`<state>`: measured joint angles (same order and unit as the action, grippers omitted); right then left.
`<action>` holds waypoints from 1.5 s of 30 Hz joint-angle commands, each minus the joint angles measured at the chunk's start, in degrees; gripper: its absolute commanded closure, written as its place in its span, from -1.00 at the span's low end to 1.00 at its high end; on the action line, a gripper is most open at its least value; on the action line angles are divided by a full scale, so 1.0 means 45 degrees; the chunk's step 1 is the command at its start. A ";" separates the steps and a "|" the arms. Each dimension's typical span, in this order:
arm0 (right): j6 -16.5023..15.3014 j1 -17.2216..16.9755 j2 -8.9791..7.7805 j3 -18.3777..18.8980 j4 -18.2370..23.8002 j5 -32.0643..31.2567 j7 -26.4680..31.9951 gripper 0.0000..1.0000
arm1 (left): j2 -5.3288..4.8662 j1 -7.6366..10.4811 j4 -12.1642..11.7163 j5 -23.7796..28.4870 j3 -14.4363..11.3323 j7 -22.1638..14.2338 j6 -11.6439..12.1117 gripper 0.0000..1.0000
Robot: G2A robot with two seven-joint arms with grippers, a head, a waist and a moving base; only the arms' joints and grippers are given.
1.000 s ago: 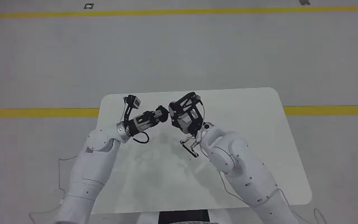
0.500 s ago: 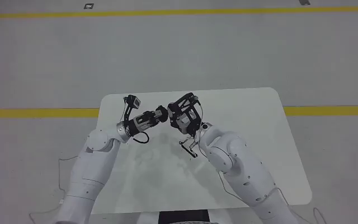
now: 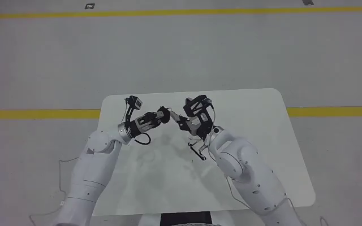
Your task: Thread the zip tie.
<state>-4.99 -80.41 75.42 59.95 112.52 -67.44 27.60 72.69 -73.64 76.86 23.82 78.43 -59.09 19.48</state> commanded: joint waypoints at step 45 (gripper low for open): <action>-0.0125 0.1568 -0.2027 -0.2335 -0.0509 -0.5004 -0.1102 -1.00 | -0.0282 -0.0081 0.0197 0.6020 -0.0217 0.0492 -0.6494 1.00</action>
<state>-5.47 -73.33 66.27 49.38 110.20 -89.95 22.55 71.43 -74.08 77.83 49.78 77.44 -56.49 -9.32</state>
